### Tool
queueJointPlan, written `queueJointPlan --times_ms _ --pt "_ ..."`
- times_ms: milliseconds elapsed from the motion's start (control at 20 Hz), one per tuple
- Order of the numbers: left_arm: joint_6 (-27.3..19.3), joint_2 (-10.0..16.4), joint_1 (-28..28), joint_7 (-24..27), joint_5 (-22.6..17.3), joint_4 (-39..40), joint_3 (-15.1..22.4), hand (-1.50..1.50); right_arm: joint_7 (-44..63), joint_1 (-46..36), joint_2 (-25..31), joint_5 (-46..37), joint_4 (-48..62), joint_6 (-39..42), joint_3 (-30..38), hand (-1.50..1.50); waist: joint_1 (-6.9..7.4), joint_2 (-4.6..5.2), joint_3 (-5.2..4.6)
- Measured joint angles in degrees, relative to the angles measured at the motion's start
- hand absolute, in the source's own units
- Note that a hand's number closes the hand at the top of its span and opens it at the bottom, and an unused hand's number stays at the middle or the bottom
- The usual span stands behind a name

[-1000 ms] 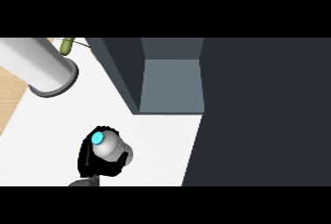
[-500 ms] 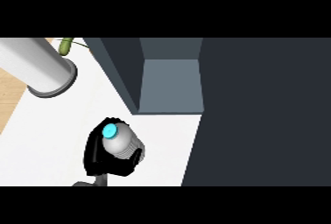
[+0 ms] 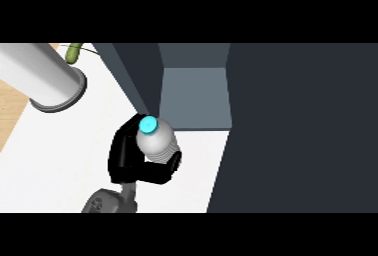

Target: Pick up the bottled water, place it into the cabinet and close the cabinet

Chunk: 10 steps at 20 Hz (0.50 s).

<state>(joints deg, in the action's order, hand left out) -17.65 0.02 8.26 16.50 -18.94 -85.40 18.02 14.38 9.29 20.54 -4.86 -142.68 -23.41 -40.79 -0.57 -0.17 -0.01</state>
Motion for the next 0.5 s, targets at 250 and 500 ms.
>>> queueJointPlan --times_ms 250,500 --pt "-5.94 0.00 6.78 -1.93 -0.11 1.50 2.17 1.50 -0.25 -0.32 -0.40 -0.12 0.25 -0.53 -1.01 -1.50 -0.16 0.04 -0.01" --pt "-11.12 0.02 14.39 -2.38 -0.15 6.45 1.85 1.50 -1.86 1.03 0.40 0.10 0.11 -0.69 -1.04 -1.50 -0.35 0.07 0.00"
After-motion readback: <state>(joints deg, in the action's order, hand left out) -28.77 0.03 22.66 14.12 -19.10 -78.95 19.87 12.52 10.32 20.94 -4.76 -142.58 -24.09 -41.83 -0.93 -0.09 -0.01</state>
